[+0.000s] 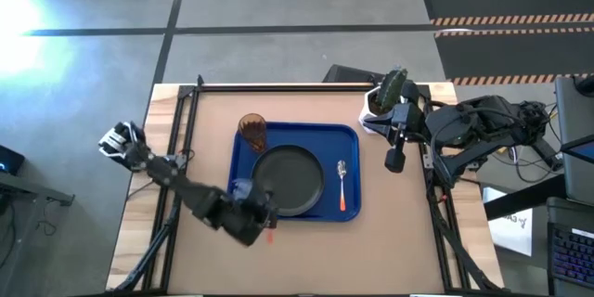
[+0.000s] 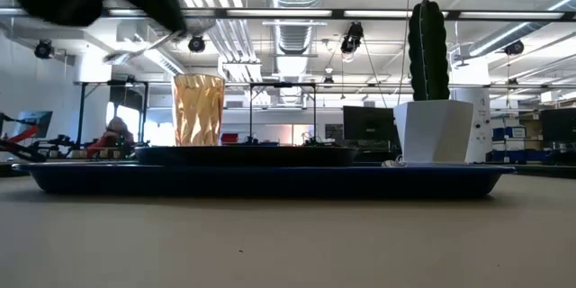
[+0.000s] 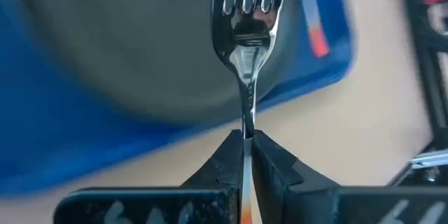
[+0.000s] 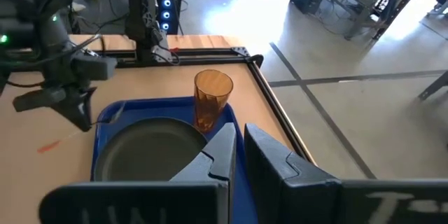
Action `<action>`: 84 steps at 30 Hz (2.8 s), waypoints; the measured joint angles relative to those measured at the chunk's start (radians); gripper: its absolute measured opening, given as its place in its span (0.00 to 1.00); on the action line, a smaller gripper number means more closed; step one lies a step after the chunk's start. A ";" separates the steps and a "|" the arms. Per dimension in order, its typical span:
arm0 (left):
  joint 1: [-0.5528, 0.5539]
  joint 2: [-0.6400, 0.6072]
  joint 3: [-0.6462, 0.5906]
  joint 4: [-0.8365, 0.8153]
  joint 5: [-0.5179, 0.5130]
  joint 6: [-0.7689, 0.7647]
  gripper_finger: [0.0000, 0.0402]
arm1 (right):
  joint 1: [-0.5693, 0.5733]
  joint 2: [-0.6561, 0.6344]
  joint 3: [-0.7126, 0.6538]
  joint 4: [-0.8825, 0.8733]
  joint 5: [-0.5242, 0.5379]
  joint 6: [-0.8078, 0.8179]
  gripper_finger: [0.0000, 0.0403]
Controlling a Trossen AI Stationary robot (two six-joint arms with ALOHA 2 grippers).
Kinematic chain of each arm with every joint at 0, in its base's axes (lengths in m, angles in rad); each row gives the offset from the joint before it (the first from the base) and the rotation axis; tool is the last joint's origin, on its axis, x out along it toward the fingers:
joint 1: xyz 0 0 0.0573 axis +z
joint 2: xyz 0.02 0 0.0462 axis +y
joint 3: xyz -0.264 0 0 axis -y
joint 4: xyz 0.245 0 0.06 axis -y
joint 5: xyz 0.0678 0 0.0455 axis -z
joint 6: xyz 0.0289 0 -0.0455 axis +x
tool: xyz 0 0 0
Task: Pick and place plate/cup/fork/spoon on tray
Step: Put the fork on the blue tray between the black plate and the orange spoon
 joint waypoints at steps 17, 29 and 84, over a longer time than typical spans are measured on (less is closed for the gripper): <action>0.426 0.083 0.191 0.235 0.117 0.828 0.00 | 0.000 0.000 0.000 0.000 0.026 0.005 0.06; 0.478 0.302 0.224 0.499 0.225 0.877 0.00 | 0.000 0.000 0.000 0.000 0.027 0.031 0.06; 0.466 0.431 0.274 0.571 0.211 0.777 0.00 | 0.000 0.000 0.000 -0.001 0.027 0.012 0.06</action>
